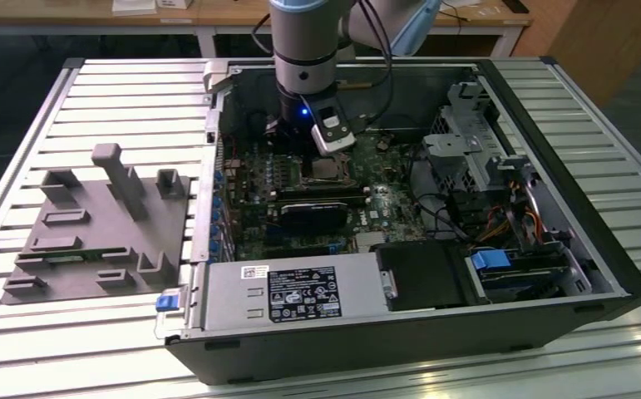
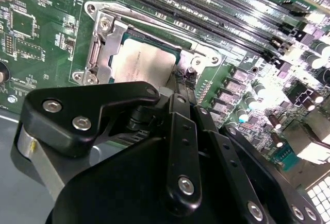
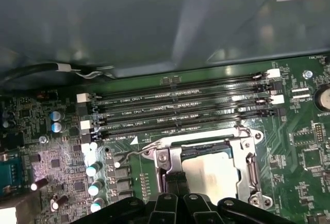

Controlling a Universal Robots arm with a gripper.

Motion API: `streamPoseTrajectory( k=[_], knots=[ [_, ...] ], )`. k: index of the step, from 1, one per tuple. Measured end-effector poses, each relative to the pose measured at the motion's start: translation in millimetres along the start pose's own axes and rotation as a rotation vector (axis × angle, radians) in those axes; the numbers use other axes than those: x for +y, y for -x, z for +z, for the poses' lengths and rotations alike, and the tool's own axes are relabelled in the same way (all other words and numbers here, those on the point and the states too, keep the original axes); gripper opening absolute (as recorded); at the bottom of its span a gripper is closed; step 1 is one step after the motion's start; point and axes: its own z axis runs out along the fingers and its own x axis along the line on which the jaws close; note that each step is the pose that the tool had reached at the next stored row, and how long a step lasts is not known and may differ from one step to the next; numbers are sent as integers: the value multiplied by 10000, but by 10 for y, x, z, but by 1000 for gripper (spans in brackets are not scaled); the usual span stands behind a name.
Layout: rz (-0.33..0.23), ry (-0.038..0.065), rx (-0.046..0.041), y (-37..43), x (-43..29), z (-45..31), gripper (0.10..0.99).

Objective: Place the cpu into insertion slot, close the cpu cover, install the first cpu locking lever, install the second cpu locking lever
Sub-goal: 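Close the cpu cover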

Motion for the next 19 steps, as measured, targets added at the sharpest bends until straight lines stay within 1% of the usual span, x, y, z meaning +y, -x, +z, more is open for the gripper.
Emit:
streamPoseTrajectory(
  k=[6,15,17,19],
  knots=[
    [-2,41,7,3,0,6,106],
    [1,46,8,34,6,6,106],
    [1,45,8,35,6,-7,106],
    [0,46,8,37,8,-39,106]
  ],
)
